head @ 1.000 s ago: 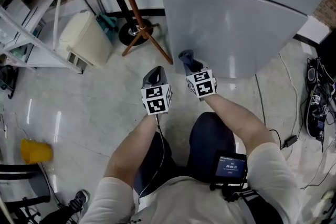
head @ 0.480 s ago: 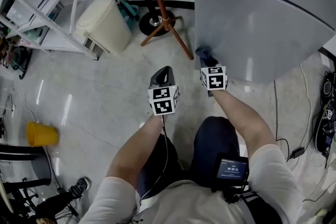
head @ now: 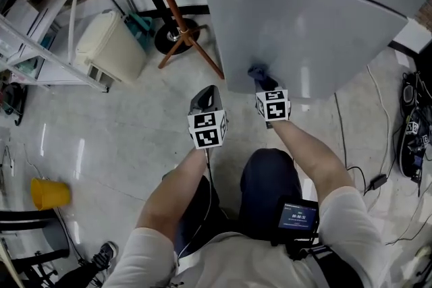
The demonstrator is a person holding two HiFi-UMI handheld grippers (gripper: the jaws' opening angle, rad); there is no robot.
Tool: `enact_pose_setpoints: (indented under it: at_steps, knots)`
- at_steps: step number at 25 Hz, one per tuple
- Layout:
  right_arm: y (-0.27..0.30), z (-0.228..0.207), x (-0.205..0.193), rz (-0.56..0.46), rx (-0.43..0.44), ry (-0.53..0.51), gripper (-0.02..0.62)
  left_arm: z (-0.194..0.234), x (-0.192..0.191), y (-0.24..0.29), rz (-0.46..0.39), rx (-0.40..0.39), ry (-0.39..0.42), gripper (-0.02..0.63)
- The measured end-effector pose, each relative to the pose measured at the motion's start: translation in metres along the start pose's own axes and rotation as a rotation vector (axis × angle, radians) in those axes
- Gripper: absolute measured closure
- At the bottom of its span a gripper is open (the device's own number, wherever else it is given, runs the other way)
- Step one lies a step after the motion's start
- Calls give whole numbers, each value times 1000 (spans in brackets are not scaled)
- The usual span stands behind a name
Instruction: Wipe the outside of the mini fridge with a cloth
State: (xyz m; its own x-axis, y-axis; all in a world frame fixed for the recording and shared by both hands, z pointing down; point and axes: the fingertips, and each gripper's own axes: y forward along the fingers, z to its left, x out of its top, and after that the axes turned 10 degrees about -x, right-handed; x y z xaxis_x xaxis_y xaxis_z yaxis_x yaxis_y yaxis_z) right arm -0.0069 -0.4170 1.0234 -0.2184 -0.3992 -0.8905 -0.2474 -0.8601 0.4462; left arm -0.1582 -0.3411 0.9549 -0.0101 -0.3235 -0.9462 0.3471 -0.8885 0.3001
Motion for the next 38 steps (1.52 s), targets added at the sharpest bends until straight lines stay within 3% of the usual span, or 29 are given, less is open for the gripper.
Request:
enact_pose_setpoints:
  at_steps: [13, 28, 38]
  knots:
    - [-38, -135, -33, 9, -152, 46, 491, -99, -5, 65, 32, -151, 47, 606]
    - [-78, -288, -62, 30, -372, 153, 491, -174, -7, 104, 43, -237, 67, 606]
    - [-77, -300, -67, 34, -411, 184, 491, -163, -10, 105, 42, -228, 55, 606]
